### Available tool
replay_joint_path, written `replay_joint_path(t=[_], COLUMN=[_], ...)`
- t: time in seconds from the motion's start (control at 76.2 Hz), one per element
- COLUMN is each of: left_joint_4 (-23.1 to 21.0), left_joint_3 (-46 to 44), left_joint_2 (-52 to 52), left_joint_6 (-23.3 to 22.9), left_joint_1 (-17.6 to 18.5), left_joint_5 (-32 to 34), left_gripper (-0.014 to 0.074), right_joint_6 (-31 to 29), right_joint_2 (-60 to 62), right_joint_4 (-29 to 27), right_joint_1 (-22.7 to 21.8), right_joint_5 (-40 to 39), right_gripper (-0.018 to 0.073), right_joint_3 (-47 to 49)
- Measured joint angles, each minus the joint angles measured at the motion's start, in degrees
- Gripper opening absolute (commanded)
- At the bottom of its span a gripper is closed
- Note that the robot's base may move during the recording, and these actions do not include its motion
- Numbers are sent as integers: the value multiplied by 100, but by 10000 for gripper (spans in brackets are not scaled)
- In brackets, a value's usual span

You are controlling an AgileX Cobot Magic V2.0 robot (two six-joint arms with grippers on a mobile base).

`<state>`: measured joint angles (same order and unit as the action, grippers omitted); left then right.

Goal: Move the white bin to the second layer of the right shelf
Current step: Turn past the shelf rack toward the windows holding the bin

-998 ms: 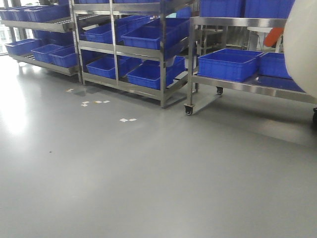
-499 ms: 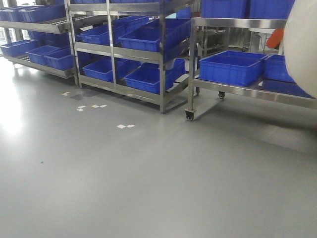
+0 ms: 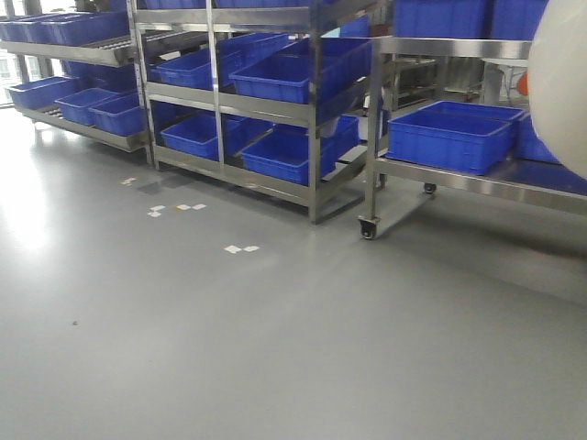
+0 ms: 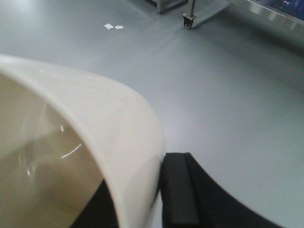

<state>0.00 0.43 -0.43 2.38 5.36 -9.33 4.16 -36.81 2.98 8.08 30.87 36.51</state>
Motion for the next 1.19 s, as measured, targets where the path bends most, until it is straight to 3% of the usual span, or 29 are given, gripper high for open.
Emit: replay_joint_path(t=[1.195], left_joint_4=[0], left_joint_3=[0], left_joint_2=[0], left_joint_6=[0], left_joint_1=[0], left_joint_5=[0], left_gripper=[85], right_joint_6=[0], right_joint_2=[0], right_joint_4=[0], right_joint_1=[0], right_joint_5=[0], right_gripper=[55], right_joint_3=[0])
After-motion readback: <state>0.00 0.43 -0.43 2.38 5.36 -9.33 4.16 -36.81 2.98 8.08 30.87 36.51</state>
